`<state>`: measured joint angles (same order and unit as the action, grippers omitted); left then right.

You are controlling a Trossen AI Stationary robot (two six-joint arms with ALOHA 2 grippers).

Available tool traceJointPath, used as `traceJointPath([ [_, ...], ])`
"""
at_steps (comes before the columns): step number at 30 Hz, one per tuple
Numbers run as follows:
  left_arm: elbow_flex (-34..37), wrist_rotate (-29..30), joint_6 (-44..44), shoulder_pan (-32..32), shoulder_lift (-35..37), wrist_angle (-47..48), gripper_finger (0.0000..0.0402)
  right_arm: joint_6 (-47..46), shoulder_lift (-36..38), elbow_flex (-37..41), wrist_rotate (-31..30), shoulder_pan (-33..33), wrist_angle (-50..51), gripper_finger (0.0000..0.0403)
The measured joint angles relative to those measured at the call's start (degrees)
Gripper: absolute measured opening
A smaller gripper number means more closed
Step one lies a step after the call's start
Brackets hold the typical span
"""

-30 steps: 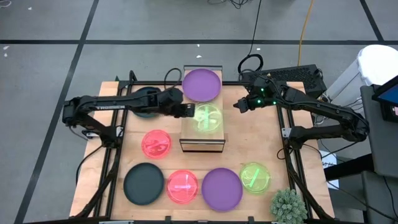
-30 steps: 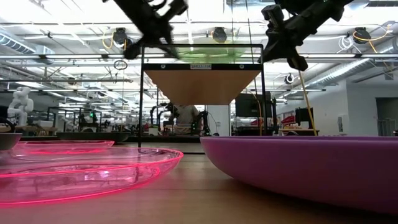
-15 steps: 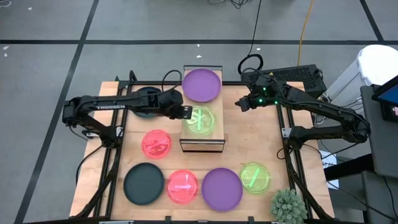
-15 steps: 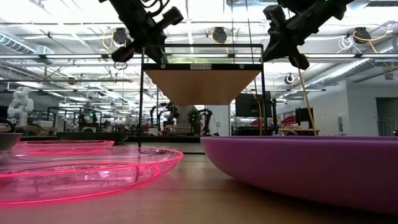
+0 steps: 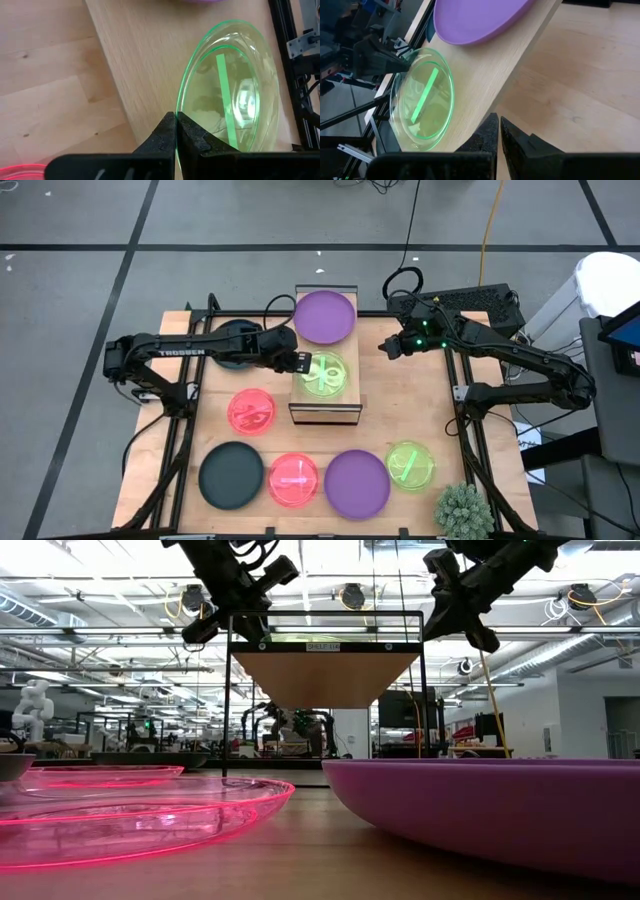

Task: Place and stack plates onto a shelf
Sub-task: Put the top green plate on the shelf, then stack the purple plate on top of the other purple plate on the shelf

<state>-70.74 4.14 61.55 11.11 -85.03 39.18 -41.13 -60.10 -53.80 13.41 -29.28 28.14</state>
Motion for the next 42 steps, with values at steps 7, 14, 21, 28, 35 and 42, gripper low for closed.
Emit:
traceJointPath([
  [7, 0.0, 0.0, 0.3, 0.0, 0.0, 0.0, 0.0029, -0.2, 0.0, 0.0, 0.0, 0.0, 0.0, 0.0006],
  [14, 0.0, 0.1, 0.5, 0.0, 0.0, 0.2, 0.0045, -0.2, 0.0, 0.0, -0.1, 0.0, 0.0, 0.0006],
  [21, 0.0, 0.9, 0.0, 0.0, 0.0, 3.3, 0.0046, -0.2, 0.0, 0.0, 0.0, 0.0, 0.0, 0.0006],
  [28, 0.0, 1.0, -3.9, -0.7, 3.0, 6.9, 0.0046, -2.2, 0.0, 0.0, 3.0, 0.0, 1.2, 0.0006],
  [35, -0.1, 1.0, -6.7, -1.6, 6.8, 8.7, 0.0047, -5.7, 1.1, 0.0, 4.8, 0.9, 1.8, 0.0006],
  [42, -0.1, -0.1, -12.6, -3.9, 8.6, 12.1, 0.0047, -10.9, 4.5, 0.1, 4.7, 4.4, 2.8, 0.0006],
])
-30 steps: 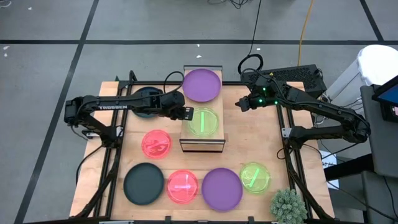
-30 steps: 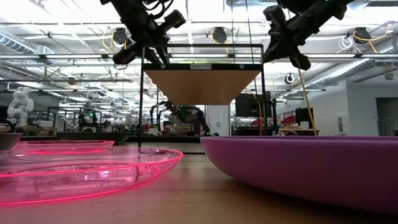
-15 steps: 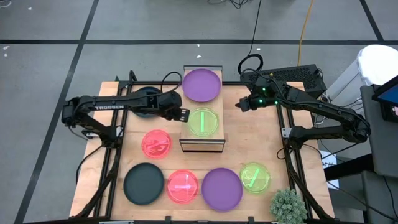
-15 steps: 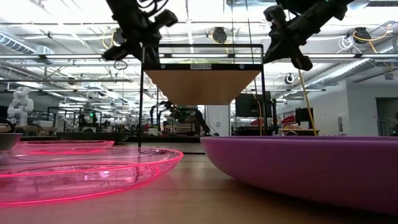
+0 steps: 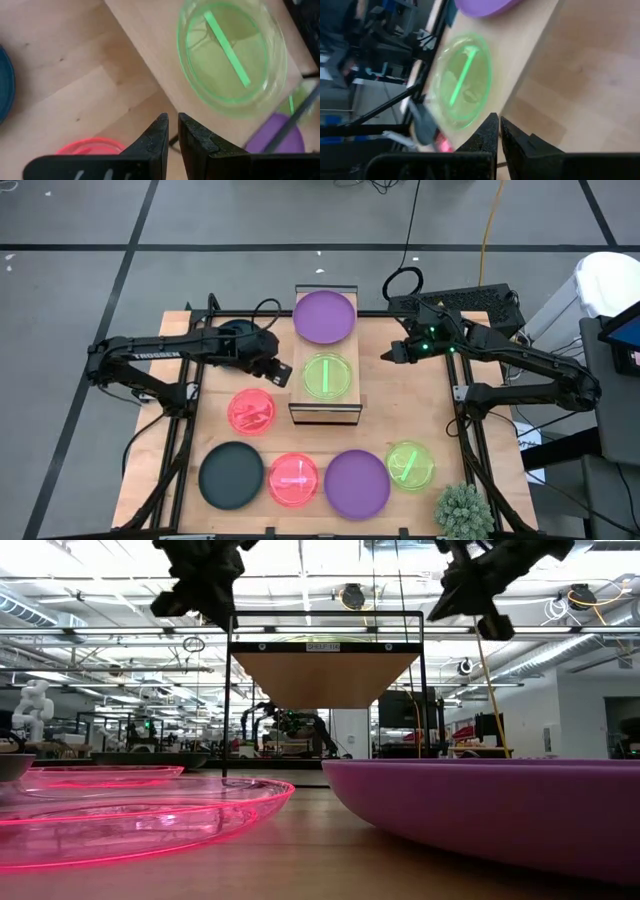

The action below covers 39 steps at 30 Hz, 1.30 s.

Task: Place and stack plates onto a shelf
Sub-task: Stack the purple plate on top of the other purple plate on the shelf

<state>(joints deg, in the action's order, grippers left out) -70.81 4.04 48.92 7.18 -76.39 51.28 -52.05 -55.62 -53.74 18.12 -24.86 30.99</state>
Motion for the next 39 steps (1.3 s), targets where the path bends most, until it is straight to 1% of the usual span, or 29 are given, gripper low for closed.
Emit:
traceJointPath([
  [2, 0.0, -0.8, 0.0, -1.4, 0.1, 1.8, 0.0047, -1.7, 1.1, 0.0, -0.6, 1.5, 1.7, 0.0006],
  [8, 0.0, -1.1, 0.1, -7.6, 0.2, 7.6, 0.0047, -7.0, 3.8, 0.0, -6.0, 7.5, 4.8, 0.0006],
  [13, 0.0, -1.1, -0.5, -13.5, 0.3, 8.6, 0.0047, -11.2, 4.2, 0.0, -9.1, 12.5, 5.4, 0.0006],
  [17, 0.0, -0.9, -0.3, -18.1, 0.3, 8.6, 0.0047, -14.7, 3.7, 0.0, -9.5, 17.1, 5.8, 0.0006],
  [19, 0.0, 0.1, 0.3, -20.4, 0.2, 8.6, 0.0047, -16.4, 3.1, 0.0, -9.7, 19.7, 5.9, 0.0006],
  [24, 0.0, 5.3, 1.8, -25.5, 0.2, 8.6, 0.0047, -19.7, 0.9, 0.0, -11.0, 27.8, 5.9, 0.0006],
  [29, 0.0, 8.9, 5.1, -29.0, 0.2, 8.6, 0.0047, -18.3, -3.0, 0.0, -10.9, 35.5, 5.9, 0.0006],
  [33, 0.0, 12.1, 6.8, -31.2, 0.2, 8.5, 0.0047, -17.3, -7.2, 0.0, -10.7, 40.0, 5.1, 0.0008],
  [36, 0.0, 13.6, 8.6, -32.3, 0.2, 8.5, 0.0047, -16.0, -10.3, 0.0, -10.7, 42.8, 1.9, 0.0019],
  [39, 0.0, 14.1, 11.0, -33.2, 0.2, 8.5, 0.0047, -14.5, -13.2, 0.0, -10.6, 44.8, 0.8, 0.0039],
])
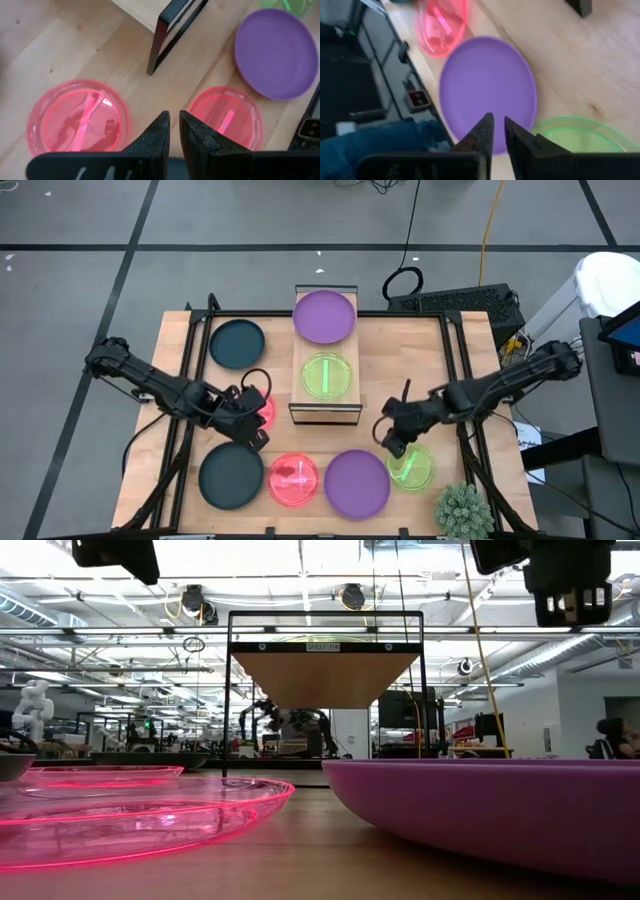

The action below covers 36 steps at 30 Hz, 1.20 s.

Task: Place and stack plates onto a shelf
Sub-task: Stack the purple plate on top of the other purple plate on the shelf

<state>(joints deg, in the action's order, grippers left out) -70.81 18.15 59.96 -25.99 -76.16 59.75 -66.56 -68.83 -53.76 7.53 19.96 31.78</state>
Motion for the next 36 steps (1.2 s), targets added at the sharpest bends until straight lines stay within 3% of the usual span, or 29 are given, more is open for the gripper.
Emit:
traceJointPath([
  [8, 0.0, 0.0, 7.7, -1.5, 0.0, -0.4, 0.0047, 7.7, -6.7, 0.9, 0.0, 2.0, -2.6, 0.0108],
  [15, 0.0, -0.3, 13.6, -2.7, 0.0, -0.8, 0.0047, 16.1, -10.8, 7.6, -1.0, 3.2, -16.1, 0.0149],
  [20, 0.0, -1.2, 19.0, -4.4, 0.0, -5.9, 0.0047, 22.6, -10.9, 13.8, -7.2, 5.0, -23.7, 0.0155],
  [25, 0.0, -1.1, 21.9, -6.6, -1.0, -15.9, 0.0047, 27.6, -10.9, 19.5, -7.6, 5.3, -31.6, 0.0155],
  [29, 0.1, 0.5, 21.9, -8.1, -2.4, -23.3, 0.0047, 27.0, -10.9, 23.9, -7.5, 5.1, -37.9, 0.0155],
  [36, 0.1, 1.4, 22.3, -8.8, -5.4, -26.0, 0.0047, 24.1, -10.9, 26.7, -7.3, 5.2, -46.5, 0.0155],
])
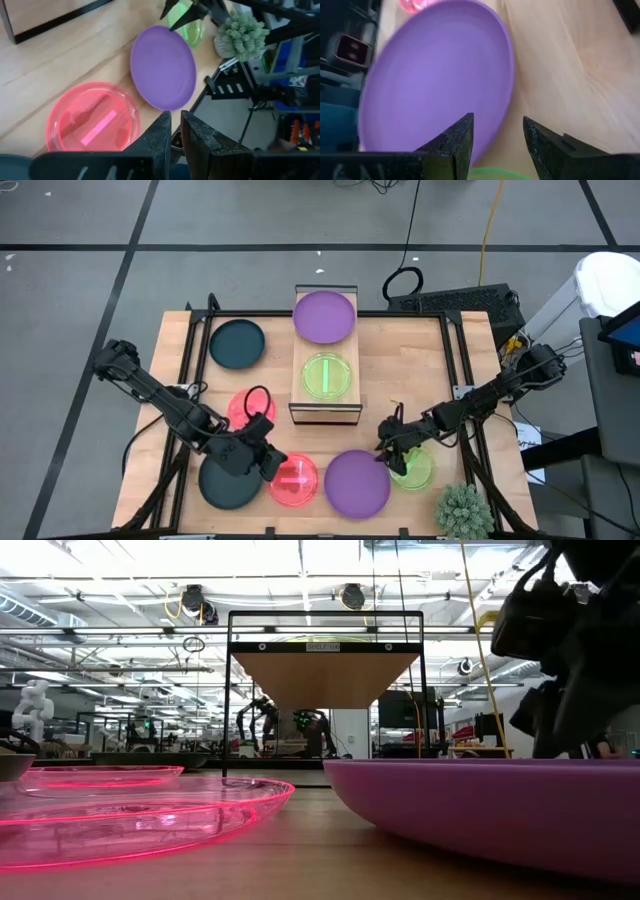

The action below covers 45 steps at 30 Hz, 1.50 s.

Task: Place and stack plates onto a shelf
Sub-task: Stack the purple plate on top of the other purple plate on the shelf

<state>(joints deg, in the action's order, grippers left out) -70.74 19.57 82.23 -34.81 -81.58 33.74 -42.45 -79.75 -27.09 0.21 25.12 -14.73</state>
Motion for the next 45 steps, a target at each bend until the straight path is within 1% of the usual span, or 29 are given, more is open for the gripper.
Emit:
traceJointPath([
  [4, 0.0, 0.0, 0.7, 0.0, -0.9, -0.8, 0.0047, -0.6, 0.0, 0.1, 0.0, 0.0, -1.0, 0.0153],
  [8, 0.0, 0.1, 0.9, 0.0, -1.0, -0.8, 0.0047, -2.0, 0.0, 0.1, -0.5, 0.0, 0.0, 0.0138],
  [9, 0.0, 0.2, 0.9, 0.0, -1.0, -0.8, 0.0047, -2.0, -0.3, 0.1, -1.5, 0.0, 0.0, 0.0133],
  [12, 0.0, 0.8, 0.9, 0.0, -1.0, -0.7, 0.0047, -1.9, -1.4, 0.1, -2.0, 0.0, -0.6, 0.012],
  [15, 0.0, 1.1, 0.2, 0.0, -1.0, -0.6, 0.0047, -2.4, -4.0, 0.1, -1.7, 0.0, -3.2, 0.011],
  [19, 0.0, 1.3, 0.0, 0.0, -1.0, -0.5, 0.0047, -5.6, -6.8, 0.1, -0.4, 0.0, -5.6, 0.0097],
  [22, 0.0, 1.6, -0.1, 0.0, -1.0, -0.5, 0.0047, -7.7, -7.4, 0.1, -0.4, 0.0, -5.1, 0.0077],
  [27, 0.0, 1.6, -0.9, 0.0, -1.0, -0.5, 0.0047, -7.9, -7.0, 0.1, -0.4, 0.0, -5.2, 0.0021],
  [29, 0.0, 1.6, -1.1, 0.0, -1.0, -0.4, 0.0047, -8.5, -7.0, 0.1, -0.3, 0.0, -5.5, 0.0006],
  [38, 0.0, 1.6, -2.4, 0.0, -1.0, 2.3, 0.0047, -16.6, -6.6, 0.1, -0.3, 0.0, -9.3, 0.0003],
  [45, 0.0, 2.0, -5.1, 0.0, -1.0, 6.0, 0.0047, -25.2, -2.8, 0.1, -0.9, 0.0, -10.3, 0.0002],
])
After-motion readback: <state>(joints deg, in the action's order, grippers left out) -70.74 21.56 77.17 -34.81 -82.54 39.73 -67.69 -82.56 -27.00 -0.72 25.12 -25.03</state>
